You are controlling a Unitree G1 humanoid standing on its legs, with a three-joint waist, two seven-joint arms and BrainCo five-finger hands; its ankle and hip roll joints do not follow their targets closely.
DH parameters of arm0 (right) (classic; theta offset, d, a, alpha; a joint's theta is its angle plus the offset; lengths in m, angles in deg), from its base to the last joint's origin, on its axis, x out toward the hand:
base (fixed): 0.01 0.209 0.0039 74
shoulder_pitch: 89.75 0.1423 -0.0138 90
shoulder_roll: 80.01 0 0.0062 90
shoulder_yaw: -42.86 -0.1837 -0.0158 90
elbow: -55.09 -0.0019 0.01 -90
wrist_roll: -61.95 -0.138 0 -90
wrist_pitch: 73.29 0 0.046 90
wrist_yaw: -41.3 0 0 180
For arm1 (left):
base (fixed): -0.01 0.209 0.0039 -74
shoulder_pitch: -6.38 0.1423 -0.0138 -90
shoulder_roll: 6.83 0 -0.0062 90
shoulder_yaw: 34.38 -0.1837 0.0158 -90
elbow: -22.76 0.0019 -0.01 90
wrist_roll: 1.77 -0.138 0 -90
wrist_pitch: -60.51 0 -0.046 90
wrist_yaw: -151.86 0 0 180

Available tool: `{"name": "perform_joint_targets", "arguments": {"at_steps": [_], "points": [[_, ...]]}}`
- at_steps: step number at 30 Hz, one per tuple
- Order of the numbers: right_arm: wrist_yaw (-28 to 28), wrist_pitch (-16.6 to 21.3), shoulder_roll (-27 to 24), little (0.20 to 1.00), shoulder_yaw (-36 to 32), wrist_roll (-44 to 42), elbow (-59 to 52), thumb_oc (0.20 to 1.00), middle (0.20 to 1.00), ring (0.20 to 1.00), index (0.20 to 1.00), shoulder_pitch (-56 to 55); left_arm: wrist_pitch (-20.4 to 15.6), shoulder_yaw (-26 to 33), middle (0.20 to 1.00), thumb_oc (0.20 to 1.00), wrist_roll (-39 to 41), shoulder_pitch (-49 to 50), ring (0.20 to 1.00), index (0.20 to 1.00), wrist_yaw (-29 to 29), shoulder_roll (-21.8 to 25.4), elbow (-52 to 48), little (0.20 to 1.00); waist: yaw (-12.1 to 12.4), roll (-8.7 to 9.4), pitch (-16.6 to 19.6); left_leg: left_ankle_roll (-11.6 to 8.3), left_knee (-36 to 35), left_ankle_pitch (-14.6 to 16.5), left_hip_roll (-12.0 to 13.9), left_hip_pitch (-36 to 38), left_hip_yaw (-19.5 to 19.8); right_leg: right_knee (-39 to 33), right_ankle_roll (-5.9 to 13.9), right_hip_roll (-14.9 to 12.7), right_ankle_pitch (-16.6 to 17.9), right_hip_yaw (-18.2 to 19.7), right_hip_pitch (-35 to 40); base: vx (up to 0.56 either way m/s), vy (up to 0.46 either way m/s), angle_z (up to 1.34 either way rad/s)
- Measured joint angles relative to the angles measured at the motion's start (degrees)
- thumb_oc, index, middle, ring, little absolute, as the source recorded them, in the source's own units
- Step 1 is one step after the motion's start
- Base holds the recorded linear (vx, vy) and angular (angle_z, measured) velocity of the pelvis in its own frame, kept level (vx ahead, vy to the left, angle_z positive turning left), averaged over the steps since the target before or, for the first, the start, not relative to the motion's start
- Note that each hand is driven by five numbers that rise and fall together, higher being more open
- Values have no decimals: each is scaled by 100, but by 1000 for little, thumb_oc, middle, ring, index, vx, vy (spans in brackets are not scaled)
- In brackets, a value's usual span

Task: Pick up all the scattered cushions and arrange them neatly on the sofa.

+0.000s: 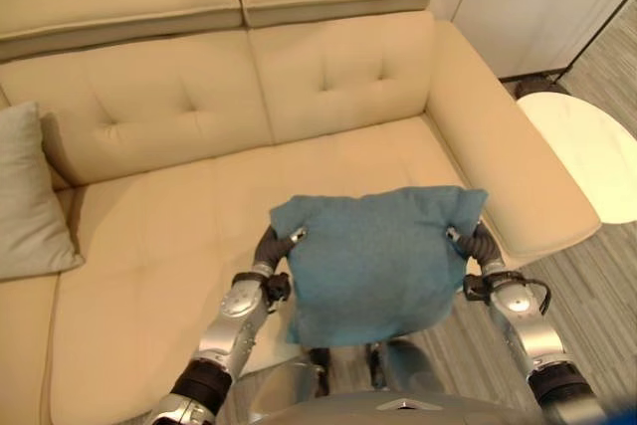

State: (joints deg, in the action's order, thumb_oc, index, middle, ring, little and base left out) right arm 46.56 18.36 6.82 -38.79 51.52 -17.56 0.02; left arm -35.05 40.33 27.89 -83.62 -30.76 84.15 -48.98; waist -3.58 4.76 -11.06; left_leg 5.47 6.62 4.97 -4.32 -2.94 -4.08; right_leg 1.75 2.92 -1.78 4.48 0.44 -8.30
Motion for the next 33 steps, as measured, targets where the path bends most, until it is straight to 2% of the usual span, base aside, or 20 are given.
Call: {"name": "perform_joint_targets", "arguments": {"at_steps": [3,10,17,20,22,23,24,27,31,33], "points": [[-24,0,-2,200,15,2,-2,200,200,200,200,-181,-2,2,200,200,-43,174,200,200,16,-14,-143,200,-24,37,122,-200,-402,-102,102,201,59,-391,-131,123,139,-75,253,58,-87,6],[-14,-1,-16,200,2,7,-136,200,200,200,200,-185,-2,92,200,200,-168,180,200,200,-29,-26,-328,200,-6,88,234,-308,-673,-326,236,187,224,-690,-357,252,289,-285,296,64,-55,13],[51,1,-259,200,7,54,-532,200,200,200,200,262,-37,258,200,200,-165,46,200,200,-189,-23,-653,200,3,106,239,-343,-887,-459,250,209,330,-691,-347,257,288,-385,265,34,-34,7],[223,4,-516,200,98,42,-701,200,200,200,200,910,-159,303,200,200,-157,-428,200,200,-413,99,-784,200,50,128,237,-347,-963,-576,238,38,370,-690,-347,244,315,-403,66,-30,-49,7],[438,3,-718,200,296,-8,-670,200,200,200,200,1703,-258,313,200,200,-153,-1076,200,200,-662,366,-783,200,88,146,214,-372,-919,-672,233,-328,418,-690,-312,232,389,-448,-266,-62,-57,12],[551,27,-825,200,354,-21,-599,200,200,200,200,2339,-379,419,200,200,-152,-1541,200,200,-830,535,-780,200,121,154,151,-411,-861,-743,224,-596,432,-688,-381,232,539,-454,-524,-34,-28,9],[575,28,-845,200,394,-24,-588,200,200,200,200,2496,-396,452,200,200,-152,-1638,200,200,-898,555,-779,200,140,148,99,-412,-844,-744,229,-603,440,-689,-395,238,548,-462,-524,-42,-34,6],[665,49,-968,200,648,-125,-211,200,200,200,200,3163,-526,457,200,200,-149,-2060,200,200,-1078,732,-602,200,166,79,-69,-434,-850,-758,240,-668,472,-689,-398,243,549,-498,-572,-8,-17,5],[715,53,-1406,200,1037,-295,276,200,200,200,200,4147,-701,387,200,200,-88,-2980,200,200,-1228,945,-207,200,251,31,-213,-486,-861,-875,226,-1156,542,-688,-418,217,634,-610,-1042,6,-25,11],[806,56,-1492,200,1204,-423,643,200,200,200,200,4587,-736,161,200,200,52,-3532,200,200,-1408,1013,171,200,294,0,-239,-513,-878,-942,228,-1359,628,-688,-445,217,659,-676,-1227,28,-23,18]]}}
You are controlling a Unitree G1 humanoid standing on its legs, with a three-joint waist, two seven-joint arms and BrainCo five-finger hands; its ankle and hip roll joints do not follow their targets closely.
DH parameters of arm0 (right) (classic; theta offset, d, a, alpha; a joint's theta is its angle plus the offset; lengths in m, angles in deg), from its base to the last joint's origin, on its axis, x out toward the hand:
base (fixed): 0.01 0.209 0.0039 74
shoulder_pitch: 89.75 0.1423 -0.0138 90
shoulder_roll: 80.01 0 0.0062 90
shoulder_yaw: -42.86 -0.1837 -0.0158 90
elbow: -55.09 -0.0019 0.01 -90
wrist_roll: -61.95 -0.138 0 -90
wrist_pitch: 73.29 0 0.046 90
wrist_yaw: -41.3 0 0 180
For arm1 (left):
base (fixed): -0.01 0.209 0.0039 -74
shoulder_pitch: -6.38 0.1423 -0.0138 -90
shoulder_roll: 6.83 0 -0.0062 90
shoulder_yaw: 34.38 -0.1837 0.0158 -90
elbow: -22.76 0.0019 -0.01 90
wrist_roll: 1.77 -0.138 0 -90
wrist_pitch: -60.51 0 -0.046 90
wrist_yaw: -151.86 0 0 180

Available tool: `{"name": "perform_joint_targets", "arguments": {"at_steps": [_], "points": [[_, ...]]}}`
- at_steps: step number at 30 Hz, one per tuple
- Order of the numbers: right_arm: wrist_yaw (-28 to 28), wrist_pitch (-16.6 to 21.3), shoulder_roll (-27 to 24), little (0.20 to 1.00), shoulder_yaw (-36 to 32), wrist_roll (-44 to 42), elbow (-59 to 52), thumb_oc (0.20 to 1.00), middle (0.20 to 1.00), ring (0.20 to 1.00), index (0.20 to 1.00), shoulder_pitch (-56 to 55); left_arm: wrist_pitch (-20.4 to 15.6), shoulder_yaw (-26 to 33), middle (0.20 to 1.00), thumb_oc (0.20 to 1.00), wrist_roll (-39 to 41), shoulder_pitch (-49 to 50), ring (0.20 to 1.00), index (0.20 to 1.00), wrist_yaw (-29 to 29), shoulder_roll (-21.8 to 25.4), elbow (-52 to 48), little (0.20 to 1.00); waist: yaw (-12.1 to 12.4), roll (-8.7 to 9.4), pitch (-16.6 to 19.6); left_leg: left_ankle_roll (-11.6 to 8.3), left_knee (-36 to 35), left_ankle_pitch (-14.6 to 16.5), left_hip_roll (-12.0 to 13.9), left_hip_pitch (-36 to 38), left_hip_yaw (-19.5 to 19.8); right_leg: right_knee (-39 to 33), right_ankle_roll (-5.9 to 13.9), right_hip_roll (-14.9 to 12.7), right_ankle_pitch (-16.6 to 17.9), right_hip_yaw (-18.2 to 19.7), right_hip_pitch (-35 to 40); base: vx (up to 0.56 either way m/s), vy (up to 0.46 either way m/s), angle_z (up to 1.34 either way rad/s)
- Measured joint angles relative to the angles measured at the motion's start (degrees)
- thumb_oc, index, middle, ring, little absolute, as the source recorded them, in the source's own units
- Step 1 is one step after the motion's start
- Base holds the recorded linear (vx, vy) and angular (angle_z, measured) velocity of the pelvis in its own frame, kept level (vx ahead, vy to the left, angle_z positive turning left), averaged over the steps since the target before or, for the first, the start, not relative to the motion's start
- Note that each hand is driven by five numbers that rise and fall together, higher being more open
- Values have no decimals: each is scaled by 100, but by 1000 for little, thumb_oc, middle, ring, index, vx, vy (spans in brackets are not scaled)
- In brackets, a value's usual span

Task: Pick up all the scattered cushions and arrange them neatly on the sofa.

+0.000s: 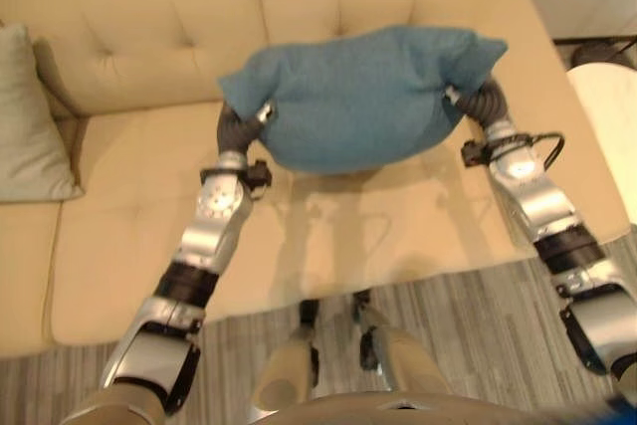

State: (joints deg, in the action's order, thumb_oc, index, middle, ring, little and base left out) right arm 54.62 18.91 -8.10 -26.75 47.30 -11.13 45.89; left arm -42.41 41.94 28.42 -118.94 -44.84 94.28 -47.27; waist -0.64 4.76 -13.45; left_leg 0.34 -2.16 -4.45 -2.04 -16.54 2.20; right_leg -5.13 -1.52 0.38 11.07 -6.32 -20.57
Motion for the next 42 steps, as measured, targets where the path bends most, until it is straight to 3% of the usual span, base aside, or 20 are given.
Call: {"name": "perform_joint_targets", "arguments": {"at_steps": [4,8,19,23,26,27,28,29,30,31,35,38,41,42], "points": [[110,-3,-78,200,116,-96,337,200,200,200,200,579,-44,-290,200,200,52,-654,200,200,-118,259,331,200,9,-167,-325,-45,-182,-118,15,-49,113,0,-15,4,11,-80,-99,28,-23,14],[284,53,-44,200,327,-275,741,200,200,200,200,874,-153,-477,200,200,83,-985,200,200,-123,275,668,200,11,-202,-508,-67,-280,-156,17,-95,153,-2,-15,-2,7,-80,-171,23,-20,5],[472,319,-2,200,334,-259,978,200,200,200,200,1345,-525,-435,200,200,191,-1141,200,200,-173,258,617,200,10,-202,-520,-112,-283,-240,9,-627,196,-1,-13,-19,38,-136,-684,27,-7,2],[586,334,-22,200,649,-44,1829,200,200,200,200,2190,-613,-691,200,200,202,-2137,200,200,-192,257,1618,200,-60,-211,-511,-242,-257,-327,9,-965,389,-2,-12,-41,51,-394,-932,22,-26,24],[806,180,-178,429,1002,255,2257,429,429,429,429,3159,-591,-839,200,200,251,-3058,200,200,-244,367,2076,200,-17,-206,-493,-285,-179,-421,8,-1416,485,0,-49,-44,146,-489,-1318,9,-9,21],[874,159,-205,953,1132,351,2393,953,953,953,953,3364,-591,-840,200,200,254,-3222,200,200,-248,390,2277,200,5,-205,-493,-284,-159,-423,6,-1499,474,0,-49,-45,167,-496,-1389,0,0,0],[910,152,-221,1000,1238,440,2484,1000,1000,1000,1000,3473,-591,-847,231,231,256,-3319,231,231,-249,394,2427,231,3,-205,-493,-286,-148,-425,6,-1534,475,0,-49,-45,173,-502,-1418,0,0,0],[951,144,-247,1000,1467,482,2670,1000,1000,1000,1000,3644,-595,-927,586,586,281,-3482,586,586,-250,401,2661,586,0,-205,-493,-286,-127,-425,6,-1573,475,0,-42,-45,179,-510,-1448,4,-1,4],[948,104,-258,1000,1780,482,3025,1000,1000,1000,1000,3957,-585,-1139,705,705,306,-3830,705,705,-245,408,3114,705,-1,-205,-493,-286,-74,-425,0,-1651,474,0,-43,-50,197,-510,-1497,11,-10,4],[951,36,-260,1000,1861,481,3156,1000,1000,1000,1000,4131,-533,-1163,1000,1000,342,-4039,1000,1000,-249,415,3304,1000,1,-205,-494,-286,-72,-425,0,-1674,471,1,-46,-49,201,-509,-1518,0,0,0],[942,-25,-412,1000,2060,472,3556,1000,1000,1000,1000,4403,-368,-1483,1000,1000,463,-4419,1000,1000,-217,816,3738,1000,17,-205,-493,-287,-64,-426,0,-1685,457,1,-46,-49,202,-518,-1525,-1,8,0],[881,-54,-843,1000,2165,473,3453,1000,1000,1000,1000,4444,-348,-1545,1000,1000,404,-4413,1000,1000,-191,1159,3749,1000,25,-204,-493,-286,20,-426,-20,-1863,460,2,-45,-67,228,-507,-1651,-2,10,4],[708,27,-1335,1000,2271,471,3419,1000,1000,1000,1000,4400,-216,-1487,1000,1000,308,-4332,1000,1000,-37,1785,3963,1000,32,-202,-494,-287,32,-426,-23,-1857,430,14,-59,-70,241,-483,-1662,-4,8,-2],[633,165,-1720,1000,2206,470,3318,1000,1000,1000,1000,4284,-215,-1430,1000,1000,174,-4206,1000,1000,91,2243,4061,1000,-5,-203,-500,-286,31,-426,-22,-1840,392,28,-60,-70,243,-439,-1662,-7,15,-10]]}}
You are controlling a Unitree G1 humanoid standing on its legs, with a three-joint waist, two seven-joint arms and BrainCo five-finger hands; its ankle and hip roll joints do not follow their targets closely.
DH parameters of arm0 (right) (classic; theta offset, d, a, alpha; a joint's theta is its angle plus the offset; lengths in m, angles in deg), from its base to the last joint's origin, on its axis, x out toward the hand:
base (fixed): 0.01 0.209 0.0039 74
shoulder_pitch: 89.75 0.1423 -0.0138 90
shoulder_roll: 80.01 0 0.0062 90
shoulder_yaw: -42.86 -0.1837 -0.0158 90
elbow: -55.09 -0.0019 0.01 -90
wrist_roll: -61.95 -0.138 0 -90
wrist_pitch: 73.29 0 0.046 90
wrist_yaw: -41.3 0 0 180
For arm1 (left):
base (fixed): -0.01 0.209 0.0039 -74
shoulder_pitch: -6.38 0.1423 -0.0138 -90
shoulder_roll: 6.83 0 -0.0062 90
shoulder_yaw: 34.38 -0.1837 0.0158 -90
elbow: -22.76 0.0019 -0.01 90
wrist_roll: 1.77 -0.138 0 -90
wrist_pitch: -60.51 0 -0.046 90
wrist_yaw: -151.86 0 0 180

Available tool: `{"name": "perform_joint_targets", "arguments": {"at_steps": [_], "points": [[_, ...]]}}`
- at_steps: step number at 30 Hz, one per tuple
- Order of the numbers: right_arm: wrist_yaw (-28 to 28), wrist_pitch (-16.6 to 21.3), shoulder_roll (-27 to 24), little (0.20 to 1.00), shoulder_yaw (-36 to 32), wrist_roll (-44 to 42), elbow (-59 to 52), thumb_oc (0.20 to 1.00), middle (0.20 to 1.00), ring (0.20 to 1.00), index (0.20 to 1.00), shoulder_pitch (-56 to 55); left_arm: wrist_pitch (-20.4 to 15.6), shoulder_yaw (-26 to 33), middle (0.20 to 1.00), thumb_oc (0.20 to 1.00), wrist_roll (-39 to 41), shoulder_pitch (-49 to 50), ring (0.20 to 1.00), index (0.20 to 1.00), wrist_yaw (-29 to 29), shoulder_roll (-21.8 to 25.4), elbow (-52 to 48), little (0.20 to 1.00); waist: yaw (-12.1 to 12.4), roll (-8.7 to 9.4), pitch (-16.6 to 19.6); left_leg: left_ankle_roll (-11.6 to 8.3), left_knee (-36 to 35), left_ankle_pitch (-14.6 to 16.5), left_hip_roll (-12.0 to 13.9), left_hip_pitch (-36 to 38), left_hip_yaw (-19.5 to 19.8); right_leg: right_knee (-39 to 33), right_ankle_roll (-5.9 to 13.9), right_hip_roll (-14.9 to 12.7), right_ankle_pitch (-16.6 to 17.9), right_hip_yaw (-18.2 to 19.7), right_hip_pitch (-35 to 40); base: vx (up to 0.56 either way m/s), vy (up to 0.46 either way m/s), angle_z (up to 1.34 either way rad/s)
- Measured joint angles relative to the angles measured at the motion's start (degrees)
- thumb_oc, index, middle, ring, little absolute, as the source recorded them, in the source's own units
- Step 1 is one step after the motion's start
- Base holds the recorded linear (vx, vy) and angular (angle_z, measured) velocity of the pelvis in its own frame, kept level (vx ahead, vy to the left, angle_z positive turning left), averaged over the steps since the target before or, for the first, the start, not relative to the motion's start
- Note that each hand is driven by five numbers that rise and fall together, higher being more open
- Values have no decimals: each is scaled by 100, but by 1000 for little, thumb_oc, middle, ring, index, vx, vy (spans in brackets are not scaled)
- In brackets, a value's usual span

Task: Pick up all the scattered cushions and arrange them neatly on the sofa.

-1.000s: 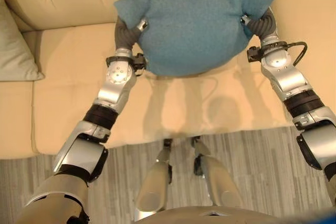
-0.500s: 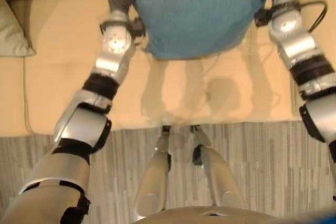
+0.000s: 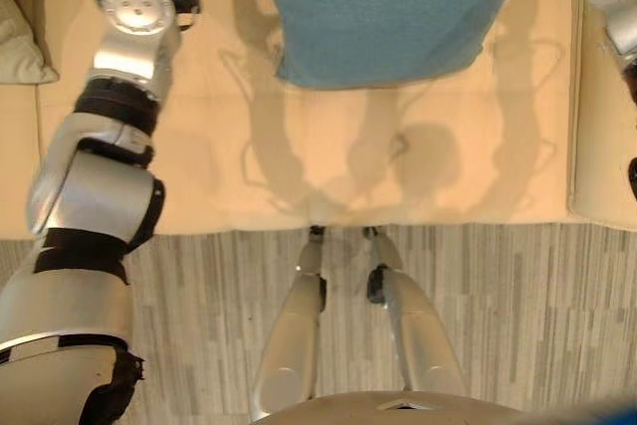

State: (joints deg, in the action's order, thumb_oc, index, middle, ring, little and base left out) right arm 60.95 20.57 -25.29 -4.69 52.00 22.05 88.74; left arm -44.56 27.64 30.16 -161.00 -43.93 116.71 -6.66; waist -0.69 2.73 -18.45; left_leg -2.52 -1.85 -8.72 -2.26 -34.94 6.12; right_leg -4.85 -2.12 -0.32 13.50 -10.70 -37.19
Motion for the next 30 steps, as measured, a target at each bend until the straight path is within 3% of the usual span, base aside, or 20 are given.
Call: {"name": "perform_joint_targets", "arguments": {"at_steps": [2,5,8,10,13,14,15,17,21,23,25,28,29,30], "points": [[-11,-130,-401,1000,-157,-13,114,1000,1000,1000,1000,-197,154,286,1000,1000,4,204,1000,1000,-68,426,475,1000,47,2,-1,0,9,0,-1,165,-127,42,-31,-5,22,68,132,-7,2,-12],[-42,-130,-604,1000,-508,-26,45,1000,1000,1000,1000,-858,161,373,1000,1000,-21,667,1000,1000,-34,588,275,1000,14,3,17,-1,-71,2,9,531,-133,35,9,-2,-9,70,473,-5,-1,-1],[-85,-36,-817,1000,-1194,-74,-385,1000,1000,1000,1000,-1687,153,859,1000,1000,-208,1610,1000,1000,46,685,-760,1000,23,8,27,-1,-200,1,9,745,-227,36,81,-10,-64,148,617,-29,-20,-4],[-173,-8,-866,1000,-1895,-120,-1044,1000,1000,1000,1000,-2775,100,1431,1000,1000,-223,2826,1000,1000,70,684,-1956,1000,-2,9,28,-5,-210,5,11,913,-249,42,94,-8,-74,174,779,-30,-37,-6],[-261,-8,-795,1000,-2478,-121,-1447,1000,1000,1000,1000,-3947,78,1873,1000,1000,-229,3975,1000,1000,108,376,-2643,1000,6,1,49,-30,-297,25,43,1239,-258,35,161,15,-127,187,1069,-49,-41,-3],[-316,12,-716,1000,-2972,-116,-1748,1000,1000,1000,1000,-4511,76,2108,1000,1000,-288,4401,1000,1000,180,195,-2912,1000,7,-1,67,-30,-319,26,48,1335,-248,16,175,19,-140,175,1171,-62,-41,3],[-331,22,-612,1000,-3224,-107,-1908,1000,1000,1000,1000,-4954,78,2180,1000,1000,-362,4771,1000,1000,222,71,-3032,1000,-5,-1,77,-26,-321,34,50,1433,-247,8,171,20,-143,176,1266,-77,-45,4],[-416,49,8,1000,-4030,-4,-2490,1000,1000,1000,1000,-6107,60,2703,1000,1000,-449,5706,1000,1000,336,-658,-3341,1000,-28,-22,117,-9,-326,85,50,1753,-239,-25,151,20,-170,165,1608,-42,-18,2],[-726,-65,1116,1000,-4124,413,-2309,1000,1000,1000,1000,-7459,350,2766,1000,1000,-950,7307,1000,1000,615,-1891,-3014,1000,-209,-30,467,98,-335,244,49,2351,-264,-31,159,19,-325,182,2196,-41,-19,-2],[-886,-119,1358,1000,-3979,874,-1694,1000,1000,1000,1000,-8064,586,2582,1000,1000,-1579,8012,1000,1000,828,-2273,-2228,1000,-311,-26,982,192,-362,331,45,2531,-296,-34,160,15,-438,201,2369,-61,-43,-8],[-1005,-170,1717,1000,-3887,1240,-1127,1000,1000,1000,1000,-8339,728,2592,1000,1000,-1939,8205,1000,1000,917,-2456,-1390,1000,-350,-46,1260,225,-361,354,96,2629,-432,-61,173,26,-491,213,2442,-65,-51,-14],[-1191,-247,2535,1000,-3530,1534,502,1000,1000,1000,1000,-8506,899,2545,1000,1000,-2675,8063,1000,1000,941,-3134,850,1000,-410,-205,1611,309,-367,431,174,3014,-686,-65,251,58,-574,215,2769,-62,-34,-33],[-1242,-311,2817,1000,-3510,1537,1114,1000,1000,1000,1000,-8523,1017,2390,1000,1000,-2713,8159,1000,1000,945,-3372,1351,1000,-432,-315,1716,345,-369,454,237,3050,-752,-5,260,81,-577,176,2765,-18,18,-36],[-1291,-358,2941,1000,-3510,1533,1359,1000,1000,1000,1000,-8609,1050,2343,1000,1000,-2790,8225,1000,1000,962,-3456,1463,1000,-447,-306,1722,340,-369,455,243,3133,-816,63,199,88,-596,174,2784,-32,48,-37]]}}
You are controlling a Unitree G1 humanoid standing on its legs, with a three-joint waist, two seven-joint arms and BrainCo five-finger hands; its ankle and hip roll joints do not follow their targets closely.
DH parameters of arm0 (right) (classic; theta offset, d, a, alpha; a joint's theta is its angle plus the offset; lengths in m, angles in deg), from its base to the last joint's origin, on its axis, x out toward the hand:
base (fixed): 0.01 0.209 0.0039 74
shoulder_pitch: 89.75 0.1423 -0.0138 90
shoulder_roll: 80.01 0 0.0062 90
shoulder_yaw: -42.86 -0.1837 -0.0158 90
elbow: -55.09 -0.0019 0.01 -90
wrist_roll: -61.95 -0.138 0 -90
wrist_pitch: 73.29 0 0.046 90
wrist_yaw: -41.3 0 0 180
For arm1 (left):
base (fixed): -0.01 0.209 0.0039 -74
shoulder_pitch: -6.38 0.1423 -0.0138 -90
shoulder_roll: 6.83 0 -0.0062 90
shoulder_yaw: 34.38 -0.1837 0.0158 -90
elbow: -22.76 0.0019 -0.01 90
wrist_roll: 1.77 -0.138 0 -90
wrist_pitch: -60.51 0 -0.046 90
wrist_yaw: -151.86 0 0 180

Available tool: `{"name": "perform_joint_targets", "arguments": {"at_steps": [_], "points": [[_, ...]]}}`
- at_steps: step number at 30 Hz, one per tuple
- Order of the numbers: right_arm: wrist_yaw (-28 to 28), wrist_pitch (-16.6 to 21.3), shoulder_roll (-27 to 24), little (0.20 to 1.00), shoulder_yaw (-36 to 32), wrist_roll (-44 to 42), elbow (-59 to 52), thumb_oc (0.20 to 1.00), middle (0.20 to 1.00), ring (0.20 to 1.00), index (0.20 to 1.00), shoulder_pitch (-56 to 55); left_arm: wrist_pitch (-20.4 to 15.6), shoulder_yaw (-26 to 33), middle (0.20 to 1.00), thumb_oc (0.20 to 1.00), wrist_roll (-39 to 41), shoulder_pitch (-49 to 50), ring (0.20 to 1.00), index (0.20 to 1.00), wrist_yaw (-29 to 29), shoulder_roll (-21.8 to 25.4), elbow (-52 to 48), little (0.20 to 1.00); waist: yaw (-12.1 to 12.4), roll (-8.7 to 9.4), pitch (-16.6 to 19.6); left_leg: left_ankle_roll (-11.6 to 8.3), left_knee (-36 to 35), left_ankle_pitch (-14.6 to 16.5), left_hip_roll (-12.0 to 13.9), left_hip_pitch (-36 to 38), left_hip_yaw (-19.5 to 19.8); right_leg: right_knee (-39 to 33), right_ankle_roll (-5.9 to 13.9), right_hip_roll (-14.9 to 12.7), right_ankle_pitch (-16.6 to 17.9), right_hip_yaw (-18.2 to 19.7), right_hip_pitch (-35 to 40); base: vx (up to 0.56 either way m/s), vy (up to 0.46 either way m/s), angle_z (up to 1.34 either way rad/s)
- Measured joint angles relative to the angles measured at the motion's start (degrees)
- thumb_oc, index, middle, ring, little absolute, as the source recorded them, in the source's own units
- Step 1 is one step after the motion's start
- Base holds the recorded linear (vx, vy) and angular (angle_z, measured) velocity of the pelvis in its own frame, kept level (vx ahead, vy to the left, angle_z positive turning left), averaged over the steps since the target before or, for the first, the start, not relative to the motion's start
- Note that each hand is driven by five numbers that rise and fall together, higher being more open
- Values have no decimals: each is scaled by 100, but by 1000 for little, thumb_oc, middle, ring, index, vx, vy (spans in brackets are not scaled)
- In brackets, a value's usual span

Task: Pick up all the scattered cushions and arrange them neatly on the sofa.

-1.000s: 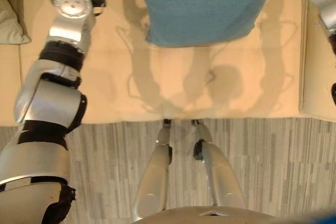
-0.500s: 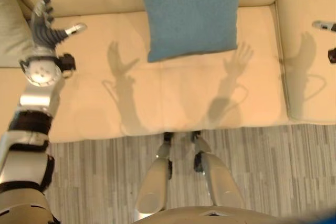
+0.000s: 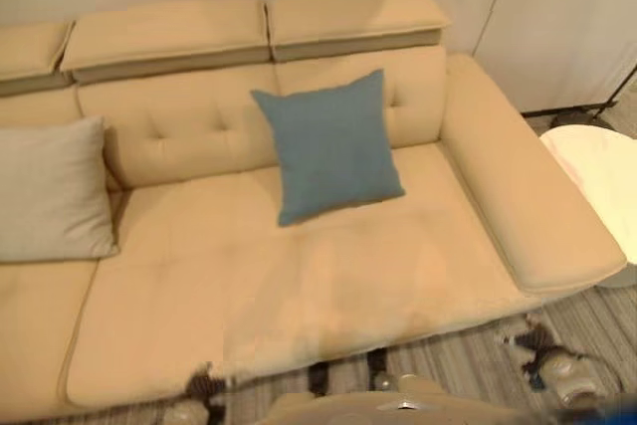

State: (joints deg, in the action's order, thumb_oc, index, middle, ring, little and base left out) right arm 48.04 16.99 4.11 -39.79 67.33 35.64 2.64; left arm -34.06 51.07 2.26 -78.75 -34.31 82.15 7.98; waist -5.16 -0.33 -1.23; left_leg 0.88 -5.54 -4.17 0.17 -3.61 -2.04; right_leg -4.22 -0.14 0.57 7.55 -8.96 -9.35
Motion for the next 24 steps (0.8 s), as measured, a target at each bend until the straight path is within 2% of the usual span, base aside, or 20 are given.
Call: {"name": "perform_joint_targets", "arguments": {"at_steps": [4,5,6,7,8,9,10,11,12,13,15,16,17,18,19,20,21,22,23,24], "points": [[1,-62,42,1000,-54,-51,188,1000,1000,1000,1000,-255,89,6,1000,1000,-139,-19,1000,1000,98,-61,10,1000,-1,85,34,59,179,231,-89,265,-269,-130,-20,11,-39,259,181,-65,162,-43],[-1,-84,68,1000,179,2,261,1000,1000,1000,1000,-262,141,-2,1000,1000,-140,-139,1000,1000,103,-56,-27,1000,7,83,27,142,312,371,-107,196,-333,-130,231,14,-210,325,181,-119,211,-62],[-21,-95,68,1000,338,59,306,1000,1000,1000,1000,-192,146,-19,1000,1000,-140,-225,1000,1000,109,-126,-51,1000,86,-190,23,257,407,433,176,21,-272,47,477,182,-398,279,119,-160,182,-59],[-74,-179,130,1000,352,64,354,1000,1000,1000,1000,-205,112,-283,1000,1000,-143,-286,1000,1000,111,-115,-351,1000,162,-309,26,319,327,327,370,-101,-337,1307,35,246,-562,209,-259,-262,251,-5],[-94,-202,264,1000,378,137,336,1000,1000,1000,1000,-240,26,-625,1000,1000,-160,-418,1000,1000,122,107,-463,1000,105,102,83,116,313,437,26,-244,-332,1578,365,-236,-1149,340,-261,-291,293,3],[-88,-199,303,1000,425,224,300,1000,1000,1000,1000,-106,73,-632,1000,1000,-252,-660,1000,1000,112,111,-413,1000,116,294,-98,190,826,527,-88,-523,-349,1235,86,-280,-928,414,-289,-352,316,-17],[-54,-183,290,1000,450,230,181,1000,1000,1000,1000,74,71,-653,1000,1000,-306,-690,1000,1000,120,45,-425,1000,157,266,-225,324,908,603,-235,-511,-338,804,255,-226,-459,572,-335,-288,229,-56],[-37,-178,344,1000,438,231,100,1000,1000,1000,1000,117,73,-622,1000,1000,-309,-717,1000,1000,115,23,-426,1000,133,303,-323,426,600,402,-374,-457,-243,538,311,-222,-152,665,-369,-323,195,-61],[-29,-181,404,1000,434,232,122,1000,1000,1000,1000,185,70,-602,1000,1000,-306,-781,1000,1000,107,25,-427,1000,139,407,-499,485,601,362,-450,-536,-316,484,402,-295,-22,728,-447,-198,112,-29],[-29,-196,416,1000,461,232,128,1000,1000,1000,1000,307,69,-599,1000,1000,-305,-871,1000,1000,111,23,-451,1000,134,378,-701,583,611,234,-407,-608,-354,457,496,-303,-114,760,-485,-126,70,-25],[-29,-246,382,1000,472,230,164,1000,1000,1000,1000,342,65,-602,1000,1000,-301,-978,1000,1000,89,41,-483,1000,142,98,-851,705,440,140,-207,-799,-359,2089,311,-239,-838,478,-1031,-19,-13,1],[-34,-255,383,1000,456,217,295,1000,1000,1000,1000,345,58,-584,1000,1000,-298,-973,1000,1000,86,131,-452,1000,185,-6,-831,529,163,156,-164,-704,-312,3108,344,-154,-1428,486,-910,-2,-80,37],[-30,-255,385,1000,443,215,325,1000,1000,1000,1000,343,69,-544,1000,1000,-294,-979,1000,1000,80,210,-422,1000,224,8,-822,303,28,233,-184,-650,-290,3332,381,-115,-1660,497,-622,-5,-105,70],[-14,-245,492,1000,449,205,399,1000,1000,1000,1000,342,105,-487,1000,1000,-288,-1014,1000,1000,81,404,-402,1000,128,360,-768,6,458,592,-445,-832,-344,2939,415,-355,-1788,506,-57,-20,-162,38],[-10,-246,447,1000,454,203,398,1000,1000,1000,1000,435,151,-359,1000,1000,-280,-891,1000,1000,71,469,-385,1000,270,382,-722,263,1007,355,-261,-933,-465,2811,579,-385,-2339,504,335,-55,-161,28],[1,-213,514,1000,464,201,337,1000,1000,1000,1000,450,166,-197,1000,1000,-270,-699,1000,1000,67,460,-298,1000,299,445,-586,351,726,200,-356,-808,-498,2520,526,-462,-2514,502,686,-142,-261,-4],[3,-205,572,1000,483,201,304,1000,1000,1000,1000,450,158,-198,1000,1000,-245,-582,1000,1000,54,452,-317,1000,303,450,-460,257,446,79,-362,-731,-499,2148,509,-444,-2501,475,817,-181,-286,-3],[0,-192,610,1000,499,201,198,1000,1000,1000,1000,470,144,-198,1000,1000,-231,-494,1000,1000,41,450,-336,1000,357,471,-378,203,255,-285,-334,-733,-536,1655,447,-381,-2461,447,917,-224,-322,-9],[6,-173,634,1000,517,201,70,1000,1000,1000,1000,452,179,-161,1000,1000,-227,-411,1000,1000,-14,387,-268,1000,344,427,-361,161,128,-415,-257,-756,-506,1416,250,-244,-2357,454,936,-286,-330,-10],[3,-174,637,1000,521,198,61,1000,1000,1000,1000,386,177,-162,1000,1000,-220,-349,1000,1000,-29,345,-279,1000,333,412,-301,102,39,-451,-188,-785,-476,1341,205,-132,-2335,487,912,-234,-248,14]]}}
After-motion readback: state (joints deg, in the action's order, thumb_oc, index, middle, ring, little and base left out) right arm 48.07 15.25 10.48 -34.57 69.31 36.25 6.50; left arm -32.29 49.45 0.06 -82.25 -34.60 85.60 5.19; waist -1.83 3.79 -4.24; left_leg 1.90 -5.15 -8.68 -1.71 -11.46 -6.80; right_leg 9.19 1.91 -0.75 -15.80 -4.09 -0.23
